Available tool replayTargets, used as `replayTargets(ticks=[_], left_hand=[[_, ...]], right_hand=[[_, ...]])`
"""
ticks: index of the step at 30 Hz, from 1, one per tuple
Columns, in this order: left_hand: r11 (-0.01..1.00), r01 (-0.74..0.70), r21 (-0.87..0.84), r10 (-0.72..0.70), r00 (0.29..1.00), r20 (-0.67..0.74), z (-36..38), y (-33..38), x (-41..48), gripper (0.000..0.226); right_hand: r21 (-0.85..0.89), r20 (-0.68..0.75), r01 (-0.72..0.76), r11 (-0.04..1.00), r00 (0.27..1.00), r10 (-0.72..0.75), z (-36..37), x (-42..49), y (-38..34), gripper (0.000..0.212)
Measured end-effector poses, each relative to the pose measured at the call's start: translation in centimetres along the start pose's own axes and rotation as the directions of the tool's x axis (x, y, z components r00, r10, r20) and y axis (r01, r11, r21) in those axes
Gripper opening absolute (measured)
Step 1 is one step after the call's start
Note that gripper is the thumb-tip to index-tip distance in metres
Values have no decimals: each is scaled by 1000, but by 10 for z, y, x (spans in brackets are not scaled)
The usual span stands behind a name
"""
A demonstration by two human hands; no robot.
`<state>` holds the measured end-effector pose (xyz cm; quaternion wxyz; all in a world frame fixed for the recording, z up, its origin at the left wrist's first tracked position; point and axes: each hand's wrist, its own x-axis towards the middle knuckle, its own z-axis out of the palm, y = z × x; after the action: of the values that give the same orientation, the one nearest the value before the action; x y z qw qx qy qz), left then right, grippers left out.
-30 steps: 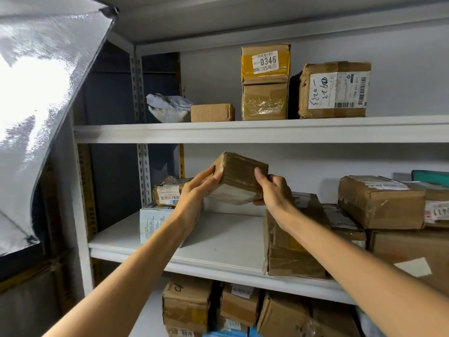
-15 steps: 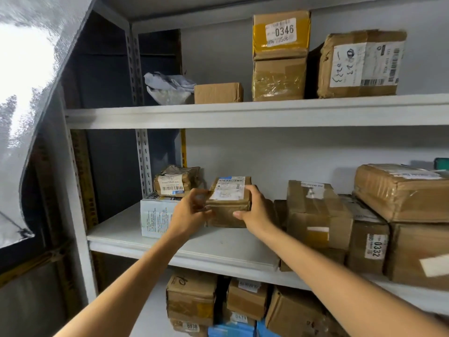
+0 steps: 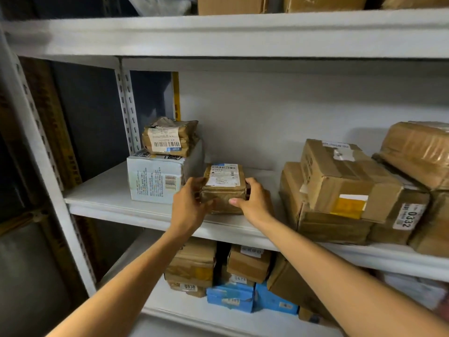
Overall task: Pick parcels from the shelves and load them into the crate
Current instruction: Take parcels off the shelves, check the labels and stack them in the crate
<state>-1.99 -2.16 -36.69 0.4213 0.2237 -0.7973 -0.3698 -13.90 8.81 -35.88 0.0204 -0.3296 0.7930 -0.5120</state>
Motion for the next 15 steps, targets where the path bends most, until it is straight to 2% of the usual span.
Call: replayTargets(ticks=[6,10,15], left_hand=[[996,34,88,-33,999,-9,-4,22,4,55],[998,-25,57,28,998,-53,-9,69,16,65],[996,-72,-61,73,997,15,5,141,21,66]], right_hand=[[-130,17,-1,992,1000,4,-9,-6,-16,51],[-266,-10,115,957,993,-122,-42,-10,-53,75],[-424,-64,240,873,954,-293,-114,-15,-97,69]])
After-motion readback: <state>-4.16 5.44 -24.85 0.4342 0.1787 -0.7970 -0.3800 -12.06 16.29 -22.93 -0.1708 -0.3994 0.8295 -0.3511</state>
